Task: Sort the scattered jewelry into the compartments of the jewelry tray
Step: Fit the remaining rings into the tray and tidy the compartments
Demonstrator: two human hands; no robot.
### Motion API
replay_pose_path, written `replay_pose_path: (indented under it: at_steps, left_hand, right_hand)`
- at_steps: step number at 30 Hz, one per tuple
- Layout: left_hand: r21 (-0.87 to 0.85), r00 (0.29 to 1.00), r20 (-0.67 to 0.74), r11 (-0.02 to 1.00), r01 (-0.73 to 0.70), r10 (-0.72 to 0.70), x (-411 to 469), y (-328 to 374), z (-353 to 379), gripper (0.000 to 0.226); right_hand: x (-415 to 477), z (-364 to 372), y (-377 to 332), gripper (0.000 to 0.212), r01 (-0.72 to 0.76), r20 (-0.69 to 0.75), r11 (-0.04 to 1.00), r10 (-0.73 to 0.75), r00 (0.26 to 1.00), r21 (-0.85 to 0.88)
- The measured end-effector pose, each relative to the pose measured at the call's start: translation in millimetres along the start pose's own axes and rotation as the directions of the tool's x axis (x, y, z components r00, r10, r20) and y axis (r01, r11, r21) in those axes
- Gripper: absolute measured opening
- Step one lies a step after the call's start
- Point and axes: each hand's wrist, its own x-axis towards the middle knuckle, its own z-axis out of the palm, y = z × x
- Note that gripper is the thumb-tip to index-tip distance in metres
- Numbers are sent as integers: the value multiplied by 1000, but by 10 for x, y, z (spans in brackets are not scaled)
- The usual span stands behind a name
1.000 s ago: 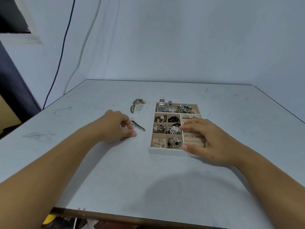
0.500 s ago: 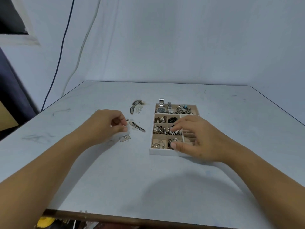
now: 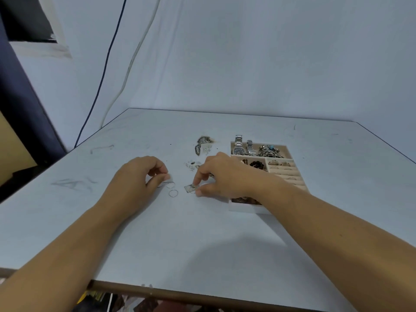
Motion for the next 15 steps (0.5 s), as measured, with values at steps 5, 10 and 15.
replay_pose_path:
  at_steps: [5,10,15]
  left_hand:
    - [-25,1000,-6,1000,10,-10,-1,-24,-15,16]
    - [-65,999,-29,997,44,-46,12,-40,-32,14]
    - [-61,999,-13,997,47,-48,14,-25,-30,15]
  right_hand:
    - [178,45,-2,20,-43,51,998,41,998,40]
    - [259,35,-13,15,-84,135,996,78,988,36]
    - [280,-20,-70,12,-69,222,997,71,972,-18]
